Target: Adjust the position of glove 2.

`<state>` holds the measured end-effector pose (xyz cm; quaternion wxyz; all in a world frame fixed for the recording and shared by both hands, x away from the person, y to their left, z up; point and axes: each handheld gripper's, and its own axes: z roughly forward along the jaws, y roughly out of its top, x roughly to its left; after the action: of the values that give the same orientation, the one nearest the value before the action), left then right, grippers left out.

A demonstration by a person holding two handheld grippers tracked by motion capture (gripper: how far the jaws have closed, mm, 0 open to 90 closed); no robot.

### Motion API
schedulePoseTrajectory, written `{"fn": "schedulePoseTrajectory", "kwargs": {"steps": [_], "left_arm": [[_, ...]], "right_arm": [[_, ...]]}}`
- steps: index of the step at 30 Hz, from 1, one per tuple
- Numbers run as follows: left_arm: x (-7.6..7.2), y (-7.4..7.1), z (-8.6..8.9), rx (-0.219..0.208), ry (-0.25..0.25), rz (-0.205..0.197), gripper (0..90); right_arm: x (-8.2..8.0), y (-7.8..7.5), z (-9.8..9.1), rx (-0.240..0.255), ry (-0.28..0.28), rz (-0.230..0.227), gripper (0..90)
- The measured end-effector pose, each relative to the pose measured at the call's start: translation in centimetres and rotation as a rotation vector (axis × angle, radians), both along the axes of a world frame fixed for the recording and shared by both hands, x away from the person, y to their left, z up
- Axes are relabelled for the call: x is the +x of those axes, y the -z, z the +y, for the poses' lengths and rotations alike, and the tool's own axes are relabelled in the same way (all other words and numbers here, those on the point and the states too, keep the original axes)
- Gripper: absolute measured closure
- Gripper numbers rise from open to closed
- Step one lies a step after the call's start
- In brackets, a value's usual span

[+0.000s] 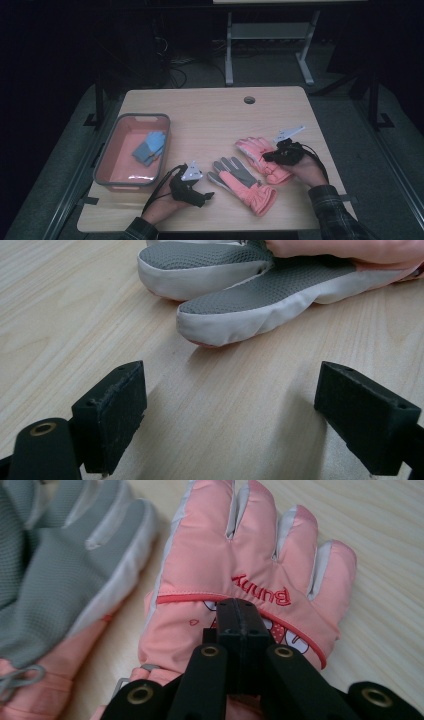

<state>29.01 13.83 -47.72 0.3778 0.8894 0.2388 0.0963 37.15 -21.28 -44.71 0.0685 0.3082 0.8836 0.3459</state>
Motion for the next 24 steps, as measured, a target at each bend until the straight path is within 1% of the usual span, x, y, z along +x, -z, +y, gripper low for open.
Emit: {"fn": "schedulePoseTrajectory", "kwargs": {"steps": [1,2,4,5,6,7,8,10,11,12,13,14,15,17,19,21,23,24], "left_arm": [[0.0,0.0,0.0,0.0,0.0,0.0,12.6],[0.0,0.0,0.0,0.0,0.0,0.0,12.6],[0.0,0.0,0.0,0.0,0.0,0.0,12.6],[0.0,0.0,0.0,0.0,0.0,0.0,12.6],[0.0,0.0,0.0,0.0,0.0,0.0,12.6],[0.0,0.0,0.0,0.0,0.0,0.0,12.6],[0.0,0.0,0.0,0.0,0.0,0.0,12.6],[0.0,0.0,0.0,0.0,0.0,0.0,12.6],[0.0,0.0,0.0,0.0,0.0,0.0,12.6],[0.0,0.0,0.0,0.0,0.0,0.0,12.6],[0.0,0.0,0.0,0.004,0.001,0.002,12.6],[0.0,0.0,0.0,0.002,0.001,0.001,12.6],[0.0,0.0,0.0,0.0,0.001,0.0,12.6],[0.0,0.0,0.0,0.001,0.001,0.0,12.6],[0.0,0.0,0.0,0.002,0.001,0.0,12.6],[0.0,0.0,0.0,0.004,0.002,0.001,12.6],[0.0,0.0,0.0,0.004,0.002,0.001,12.6],[0.0,0.0,0.0,0.005,0.002,0.001,12.6]], "right_arm": [[-0.1,0.0,0.3,0.005,-0.01,0.008,90.0],[-0.2,0.0,0.6,0.007,-0.023,0.003,89.9],[-0.2,-0.1,0.8,0.007,-0.026,0.006,89.4],[-0.3,-0.5,0.9,0.01,-0.022,0.003,82.5],[-0.3,-0.5,0.9,0.01,-0.022,0.003,82.5],[-0.5,-1.1,0.7,0.036,0.01,0.011,71.9],[-0.6,-1.5,0.6,0.047,0.029,0.021,67.9],[-1.0,-2.1,0.3,0.063,0.064,0.044,56.8],[-1.2,-2.3,0.1,0.053,0.074,0.047,53.9],[-1.2,-2.3,0.1,0.053,0.074,0.047,53.9],[-1.7,-2.4,-0.1,0.043,0.095,0.071,47.8],[-1.9,-2.3,0.0,0.042,0.103,0.082,47.2],[-2.1,-2.3,0.0,0.031,0.105,0.087,46.6],[-2.3,-1.9,0.3,0.021,0.112,0.082,45.6],[-2.2,-1.8,0.4,0.016,0.114,0.084,45.5],[-1.9,-1.1,0.9,-0.026,0.123,0.086,45.8],[-1.8,-0.8,1.1,-0.035,0.127,0.091,46.2],[-1.5,-0.3,1.3,-0.042,0.13,0.104,47.4]]}}
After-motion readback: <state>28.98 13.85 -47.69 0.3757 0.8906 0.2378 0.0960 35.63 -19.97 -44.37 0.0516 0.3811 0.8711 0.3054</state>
